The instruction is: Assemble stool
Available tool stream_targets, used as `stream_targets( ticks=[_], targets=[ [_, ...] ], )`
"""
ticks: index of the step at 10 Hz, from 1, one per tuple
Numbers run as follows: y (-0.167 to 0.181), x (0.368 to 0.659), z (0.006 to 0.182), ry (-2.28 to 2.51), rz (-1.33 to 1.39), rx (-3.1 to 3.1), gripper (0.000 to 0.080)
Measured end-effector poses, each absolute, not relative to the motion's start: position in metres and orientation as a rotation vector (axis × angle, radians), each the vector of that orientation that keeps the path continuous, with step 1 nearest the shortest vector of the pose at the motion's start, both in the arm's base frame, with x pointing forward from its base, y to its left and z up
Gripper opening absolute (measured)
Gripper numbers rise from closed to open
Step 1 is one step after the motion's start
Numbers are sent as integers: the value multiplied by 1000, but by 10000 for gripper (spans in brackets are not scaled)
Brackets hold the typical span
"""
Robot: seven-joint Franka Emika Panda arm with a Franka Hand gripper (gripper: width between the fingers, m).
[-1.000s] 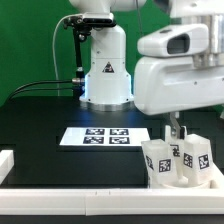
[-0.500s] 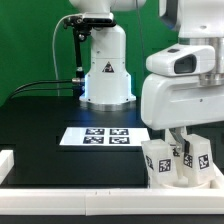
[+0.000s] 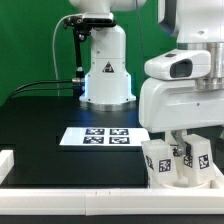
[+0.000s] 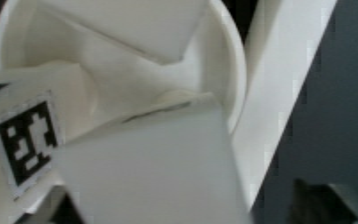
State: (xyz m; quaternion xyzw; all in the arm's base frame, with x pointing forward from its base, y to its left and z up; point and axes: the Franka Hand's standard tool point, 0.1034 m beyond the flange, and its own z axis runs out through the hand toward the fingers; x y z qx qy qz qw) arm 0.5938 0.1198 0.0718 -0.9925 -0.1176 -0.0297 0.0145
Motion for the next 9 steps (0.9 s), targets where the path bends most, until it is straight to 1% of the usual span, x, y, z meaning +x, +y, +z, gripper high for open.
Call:
stream_targets(
  ticks=[1, 2, 3, 5, 7, 8, 9],
  targets=[
    [119, 594, 72, -333, -92, -3092, 377],
    [119, 594, 71, -224, -90, -3100, 334],
    [119, 594, 72, -64, -87, -3104, 334],
    [119, 594, 72, 315, -80, -3083, 334],
    [120, 594, 71, 955, -96, -2934, 334],
    [117, 595, 71, 1145, -84, -2843, 334],
    [115, 596, 72, 1203, -89, -2811, 334]
  ],
)
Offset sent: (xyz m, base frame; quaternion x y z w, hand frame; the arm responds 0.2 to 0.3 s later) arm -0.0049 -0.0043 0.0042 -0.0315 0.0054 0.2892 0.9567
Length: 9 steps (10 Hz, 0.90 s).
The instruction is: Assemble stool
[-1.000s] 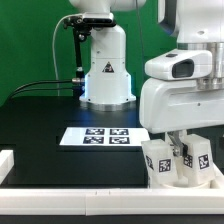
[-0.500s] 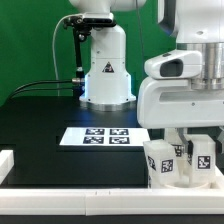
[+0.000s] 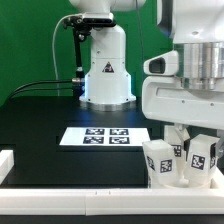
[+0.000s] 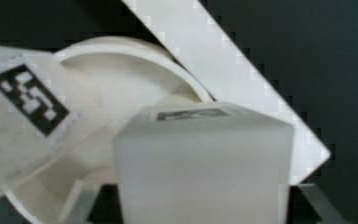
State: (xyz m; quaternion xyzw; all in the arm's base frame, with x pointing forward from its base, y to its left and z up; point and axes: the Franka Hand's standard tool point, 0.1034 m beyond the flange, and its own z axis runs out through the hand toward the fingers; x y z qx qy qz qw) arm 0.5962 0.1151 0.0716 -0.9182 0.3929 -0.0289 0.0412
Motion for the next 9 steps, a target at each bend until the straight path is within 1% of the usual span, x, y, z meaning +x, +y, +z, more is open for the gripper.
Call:
stream_targets(
  ticks=[4, 5, 7, 9],
  targets=[
    [116, 596, 72, 1541, -64, -2630, 335],
    [114, 596, 74, 1814, -15, -2426, 335],
    [117, 595, 72, 2230, 59, -2014, 335],
    [119, 595, 71, 2384, 82, -1813, 335]
  ],
)
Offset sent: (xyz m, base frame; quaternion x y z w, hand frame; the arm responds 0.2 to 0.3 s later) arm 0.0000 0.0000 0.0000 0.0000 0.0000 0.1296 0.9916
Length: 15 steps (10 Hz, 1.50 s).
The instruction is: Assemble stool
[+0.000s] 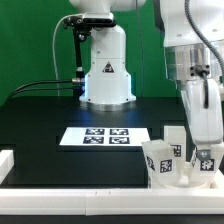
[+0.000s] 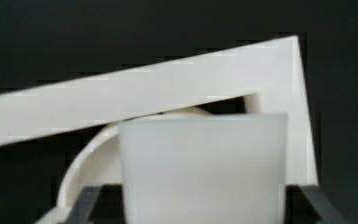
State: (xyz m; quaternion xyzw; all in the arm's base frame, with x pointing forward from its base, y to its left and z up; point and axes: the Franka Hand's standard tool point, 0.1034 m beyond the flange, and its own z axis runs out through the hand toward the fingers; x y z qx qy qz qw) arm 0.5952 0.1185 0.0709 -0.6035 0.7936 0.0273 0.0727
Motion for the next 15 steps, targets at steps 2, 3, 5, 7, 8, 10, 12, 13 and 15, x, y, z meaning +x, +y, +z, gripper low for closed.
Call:
stream_targets(
  ticks=[2, 3, 5, 7, 8, 10, 12, 13, 15],
  targets=[
    [120, 595, 71, 2495, 98, -1667, 335],
    [120, 596, 71, 2530, 103, -1611, 335],
    [120, 597, 72, 2582, 115, -1512, 335],
    [119, 599, 71, 2626, 114, -1307, 335],
    [120, 599, 71, 2631, 107, -1263, 335],
    [119, 599, 71, 2632, 96, -1221, 335],
    [118, 599, 71, 2616, 91, -1246, 335],
    [118, 599, 71, 2605, 88, -1268, 335],
    [118, 599, 70, 2605, 87, -1270, 589]
  ],
)
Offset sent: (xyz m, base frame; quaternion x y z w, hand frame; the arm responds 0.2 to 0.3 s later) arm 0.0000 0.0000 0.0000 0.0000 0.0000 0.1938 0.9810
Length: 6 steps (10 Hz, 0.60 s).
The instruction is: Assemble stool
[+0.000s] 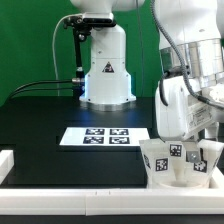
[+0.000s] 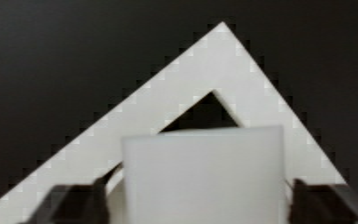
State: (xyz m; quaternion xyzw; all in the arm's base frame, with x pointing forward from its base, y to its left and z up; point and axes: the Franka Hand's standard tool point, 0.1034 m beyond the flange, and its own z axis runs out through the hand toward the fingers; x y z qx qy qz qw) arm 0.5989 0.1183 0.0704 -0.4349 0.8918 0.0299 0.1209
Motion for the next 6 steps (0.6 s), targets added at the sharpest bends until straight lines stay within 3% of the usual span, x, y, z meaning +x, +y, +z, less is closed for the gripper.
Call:
stream_targets(
  ticks=[3, 6],
  targets=[
    [122, 602, 77, 2568, 117, -1344, 647],
    [125, 612, 107, 2491, 103, -1376, 649]
  ],
)
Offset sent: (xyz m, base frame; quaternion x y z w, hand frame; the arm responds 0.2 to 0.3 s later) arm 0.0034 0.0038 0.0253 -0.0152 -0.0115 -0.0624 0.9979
